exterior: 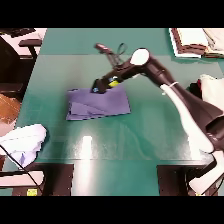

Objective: Fold the shirts.

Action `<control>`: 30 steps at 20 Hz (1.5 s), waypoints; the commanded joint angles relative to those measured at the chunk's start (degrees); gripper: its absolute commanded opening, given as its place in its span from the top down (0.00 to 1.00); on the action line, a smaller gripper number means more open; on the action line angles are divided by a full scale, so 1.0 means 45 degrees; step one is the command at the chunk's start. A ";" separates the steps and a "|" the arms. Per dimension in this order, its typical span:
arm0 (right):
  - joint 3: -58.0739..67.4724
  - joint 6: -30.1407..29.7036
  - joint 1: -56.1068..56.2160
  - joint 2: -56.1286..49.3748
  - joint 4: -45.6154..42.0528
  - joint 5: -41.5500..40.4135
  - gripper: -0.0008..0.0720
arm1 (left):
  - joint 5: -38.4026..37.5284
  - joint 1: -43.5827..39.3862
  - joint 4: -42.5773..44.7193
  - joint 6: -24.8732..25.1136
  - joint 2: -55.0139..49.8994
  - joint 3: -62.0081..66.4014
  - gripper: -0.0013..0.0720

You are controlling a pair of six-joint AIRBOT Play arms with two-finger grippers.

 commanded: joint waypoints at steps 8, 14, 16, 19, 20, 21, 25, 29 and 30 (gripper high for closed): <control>-0.6460 0.0962 -0.5309 0.1394 0.0933 -0.0612 0.17 | 0.0777 -0.1749 0.0049 0.0015 0.0146 -0.0952 0.95; -0.4454 0.0986 -0.3536 -0.1044 0.1588 -0.0364 0.18 | 0.0957 -0.2390 0.0005 0.0670 0.0146 -0.0947 0.95; -0.3672 0.0981 -0.2856 -0.1996 0.2647 -0.0384 0.19 | 0.0816 -0.2390 0.0000 0.0670 0.0146 -0.0952 0.95; -0.2463 0.0971 -0.2059 -0.2997 0.2875 -0.0393 0.57 | 0.0447 -0.2390 -0.0126 0.0670 0.0146 -0.0952 0.95; -0.2137 0.0962 -0.1904 -0.3128 0.2875 -0.0515 0.69 | 0.0369 -0.2390 -0.0219 0.0665 0.0146 -0.0952 0.95; -0.1875 0.0928 -0.1851 -0.3118 0.2788 -0.0641 0.86 | 0.0389 -0.2390 -0.0355 0.0665 0.0146 -0.0952 0.95; -0.0063 0.0918 -0.2749 -0.2827 0.2633 0.0078 0.97 | 0.0418 -0.2676 -0.0578 0.0656 0.0146 -0.0952 0.95; 0.1039 0.1914 -0.5095 -0.1054 0.0345 0.0539 0.97 | 0.0413 -0.3759 -0.0476 0.0670 0.0146 -0.0947 0.95; 0.1078 0.2055 -0.5863 -0.0437 -0.0311 0.0617 0.97 | 0.0432 -0.3997 -0.0476 0.0670 0.0146 -0.0952 0.95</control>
